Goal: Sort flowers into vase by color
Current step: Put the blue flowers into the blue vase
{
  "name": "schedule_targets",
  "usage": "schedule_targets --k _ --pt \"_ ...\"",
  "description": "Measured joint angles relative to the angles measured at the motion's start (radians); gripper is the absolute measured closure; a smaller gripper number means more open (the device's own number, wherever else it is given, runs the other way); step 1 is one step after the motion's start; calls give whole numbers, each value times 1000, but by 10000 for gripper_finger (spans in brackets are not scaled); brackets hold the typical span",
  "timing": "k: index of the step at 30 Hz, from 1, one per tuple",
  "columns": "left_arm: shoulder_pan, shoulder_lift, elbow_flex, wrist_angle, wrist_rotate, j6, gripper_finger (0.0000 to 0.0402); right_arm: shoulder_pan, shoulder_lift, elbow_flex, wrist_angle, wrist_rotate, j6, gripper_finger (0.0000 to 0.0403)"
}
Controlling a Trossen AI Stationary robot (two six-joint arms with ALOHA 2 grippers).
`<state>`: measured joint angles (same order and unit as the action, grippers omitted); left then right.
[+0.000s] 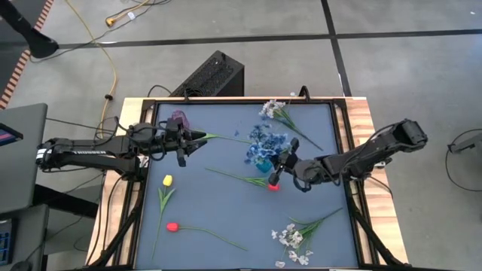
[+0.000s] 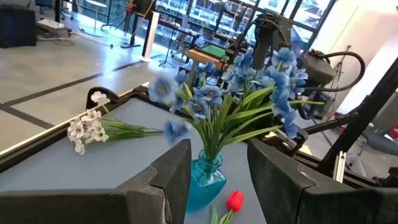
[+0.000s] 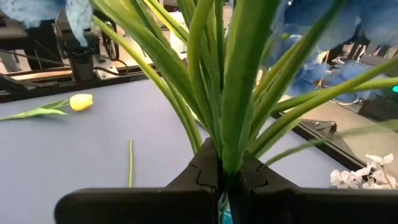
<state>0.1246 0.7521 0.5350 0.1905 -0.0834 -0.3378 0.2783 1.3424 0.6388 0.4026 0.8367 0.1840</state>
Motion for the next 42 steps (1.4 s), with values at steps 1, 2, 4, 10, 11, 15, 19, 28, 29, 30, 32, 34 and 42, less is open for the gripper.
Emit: schedule_targets --k 1,2,4,10,11,15,19,28,29,30,32,34,42 --pt "0 0 0 0 0 0 256 0 0 0 -1 0 0 369" --pt "0 0 0 0 0 0 256 0 1 0 -3 0 1 369" --pt "0 0 0 0 0 -1 256 0 1 0 -9 0 2 369" --pt "0 0 0 0 0 -3 256 0 0 0 -60 26 27 336" --pt "0 0 0 0 0 -3 256 0 0 0 -69 26 34 331" --pt "0 0 0 0 2 -3 256 4 0 0 -78 26 36 323" --pt "0 0 0 0 8 -3 256 9 -9 0 -77 25 29 321" --pt "0 0 0 1 11 1 256 9 -96 2 -147 -6 29 319" --pt "0 0 0 1 17 1 256 9 -109 2 -168 -14 32 319" --pt "0 0 0 1 20 1 256 9 -120 2 -190 -28 45 318" --pt "0 0 0 1 20 1 256 1 -138 2 -235 -55 77 317" --pt "0 0 0 1 21 1 256 -5 -146 2 -259 -84 95 309" --pt "0 0 0 1 23 11 256 -29 -147 2 -268 -183 105 210"
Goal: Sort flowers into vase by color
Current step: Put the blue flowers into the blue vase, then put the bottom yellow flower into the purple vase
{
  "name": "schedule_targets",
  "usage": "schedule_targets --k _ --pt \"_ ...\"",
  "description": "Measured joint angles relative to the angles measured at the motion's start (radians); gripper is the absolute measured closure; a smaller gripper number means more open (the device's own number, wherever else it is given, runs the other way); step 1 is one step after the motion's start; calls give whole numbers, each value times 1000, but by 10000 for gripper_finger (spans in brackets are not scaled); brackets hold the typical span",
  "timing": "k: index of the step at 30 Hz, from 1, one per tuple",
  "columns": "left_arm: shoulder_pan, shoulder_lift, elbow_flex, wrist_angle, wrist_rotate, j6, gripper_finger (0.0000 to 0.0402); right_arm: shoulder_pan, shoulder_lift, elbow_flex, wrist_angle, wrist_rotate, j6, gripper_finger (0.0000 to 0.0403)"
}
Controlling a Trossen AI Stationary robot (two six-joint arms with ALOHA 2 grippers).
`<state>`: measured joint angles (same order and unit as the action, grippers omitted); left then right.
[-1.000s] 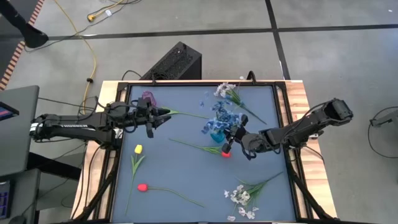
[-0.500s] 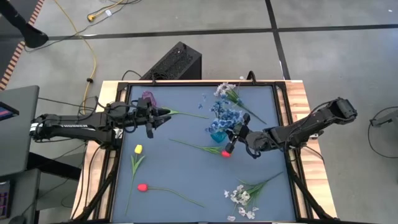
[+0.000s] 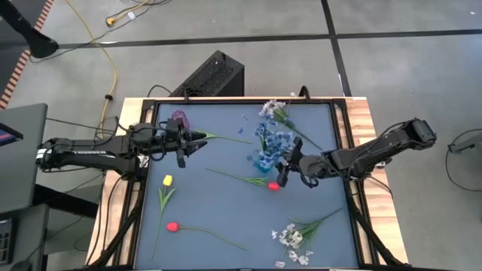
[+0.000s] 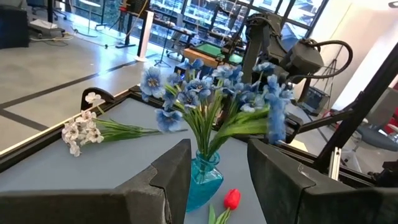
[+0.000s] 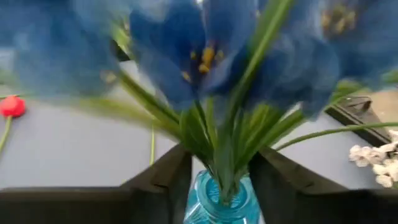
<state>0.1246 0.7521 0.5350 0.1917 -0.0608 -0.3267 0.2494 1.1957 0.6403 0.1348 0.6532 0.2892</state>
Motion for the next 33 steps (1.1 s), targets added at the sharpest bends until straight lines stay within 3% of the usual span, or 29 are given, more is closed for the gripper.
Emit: schedule_targets --k 6,13,20,27,33 --pt "0 0 0 0 6 0 256 -10 -4 7 -64 -120 22 143" --pt "0 0 0 -44 32 0 256 -10 -10 162 -477 -194 66 138" --pt "-3 0 1 -154 65 1 256 -16 -10 290 -789 -375 217 138" --pt "-46 16 1 -232 67 39 256 19 -10 319 -832 -489 384 138" --pt "-126 98 1 -232 93 56 256 108 -3 320 -807 -521 567 138"
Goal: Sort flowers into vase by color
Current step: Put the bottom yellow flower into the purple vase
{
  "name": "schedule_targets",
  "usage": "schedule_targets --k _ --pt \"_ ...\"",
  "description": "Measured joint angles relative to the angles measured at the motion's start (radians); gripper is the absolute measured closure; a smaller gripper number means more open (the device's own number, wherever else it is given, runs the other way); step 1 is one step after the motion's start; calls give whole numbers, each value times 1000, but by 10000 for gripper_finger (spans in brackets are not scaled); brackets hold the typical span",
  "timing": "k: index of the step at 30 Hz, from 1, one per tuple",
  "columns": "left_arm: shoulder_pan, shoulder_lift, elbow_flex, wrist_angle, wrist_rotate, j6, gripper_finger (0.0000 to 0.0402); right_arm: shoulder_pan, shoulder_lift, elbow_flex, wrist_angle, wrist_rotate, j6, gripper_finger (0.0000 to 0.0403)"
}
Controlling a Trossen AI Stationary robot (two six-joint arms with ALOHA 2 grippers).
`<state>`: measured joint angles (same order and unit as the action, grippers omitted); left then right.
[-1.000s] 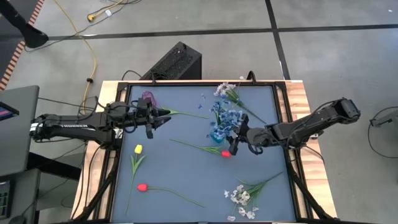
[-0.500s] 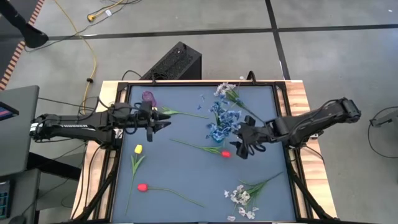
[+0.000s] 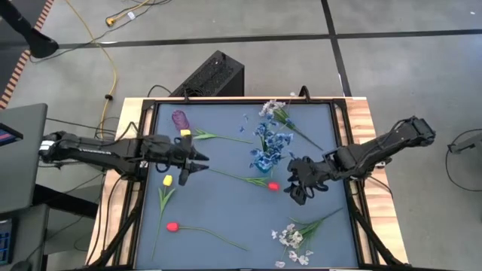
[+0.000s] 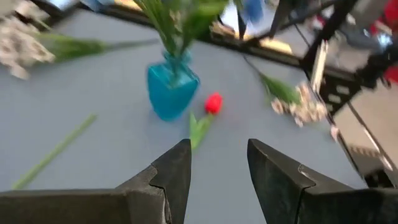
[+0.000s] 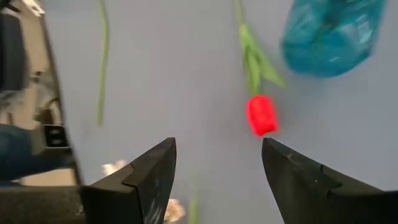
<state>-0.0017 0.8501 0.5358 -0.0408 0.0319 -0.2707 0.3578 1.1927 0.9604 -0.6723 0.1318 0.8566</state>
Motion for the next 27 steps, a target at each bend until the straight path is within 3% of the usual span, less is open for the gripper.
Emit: schedule_targets --k 10,21,27 --pt "-164 69 0 0 -11 45 256 166 82 0 180 0 216 138" --pt "-389 68 0 -2 -251 -176 227 314 169 23 241 1 180 138" --pt "-489 91 0 -41 -281 -317 219 401 193 90 212 41 93 138"
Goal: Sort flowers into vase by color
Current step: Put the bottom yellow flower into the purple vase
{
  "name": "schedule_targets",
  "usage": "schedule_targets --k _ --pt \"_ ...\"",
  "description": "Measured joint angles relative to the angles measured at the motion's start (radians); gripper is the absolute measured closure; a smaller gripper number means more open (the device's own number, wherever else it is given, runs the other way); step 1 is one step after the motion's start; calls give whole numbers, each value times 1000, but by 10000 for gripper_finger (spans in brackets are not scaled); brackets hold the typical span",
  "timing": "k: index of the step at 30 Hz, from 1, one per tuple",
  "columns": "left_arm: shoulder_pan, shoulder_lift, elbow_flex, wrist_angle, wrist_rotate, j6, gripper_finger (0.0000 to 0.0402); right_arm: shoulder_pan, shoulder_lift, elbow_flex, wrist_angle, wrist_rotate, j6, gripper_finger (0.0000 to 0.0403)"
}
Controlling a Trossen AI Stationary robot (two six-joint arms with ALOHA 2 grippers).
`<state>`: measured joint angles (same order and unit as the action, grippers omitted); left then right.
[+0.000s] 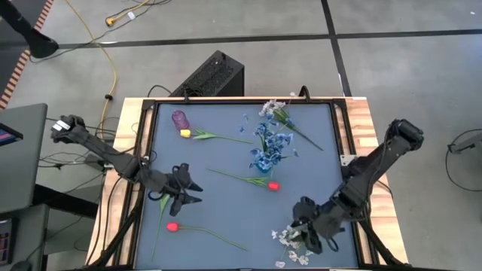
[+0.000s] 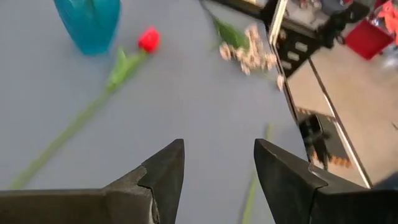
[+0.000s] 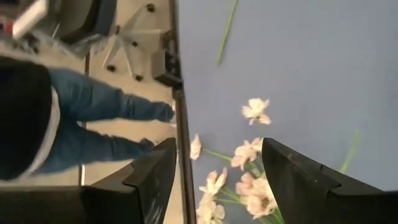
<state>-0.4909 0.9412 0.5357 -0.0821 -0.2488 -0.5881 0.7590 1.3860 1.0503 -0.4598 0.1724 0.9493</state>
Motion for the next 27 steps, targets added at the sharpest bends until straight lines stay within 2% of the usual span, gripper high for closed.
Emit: schedule_targets --k 6,12,20,24,27 --pt "-117 93 51 -20 1 -78 218 8 56 60 -37 7 -37 138" --pt "-195 194 186 -281 11 -110 219 5 132 126 -39 13 -58 138" --pt "-258 256 239 -358 89 -126 219 -56 189 194 -59 13 -83 138" --pt "-313 270 239 -444 98 -279 219 -66 207 257 -88 12 -110 138" --pt "-329 270 239 -536 71 -564 219 -70 206 283 -111 13 -110 138"
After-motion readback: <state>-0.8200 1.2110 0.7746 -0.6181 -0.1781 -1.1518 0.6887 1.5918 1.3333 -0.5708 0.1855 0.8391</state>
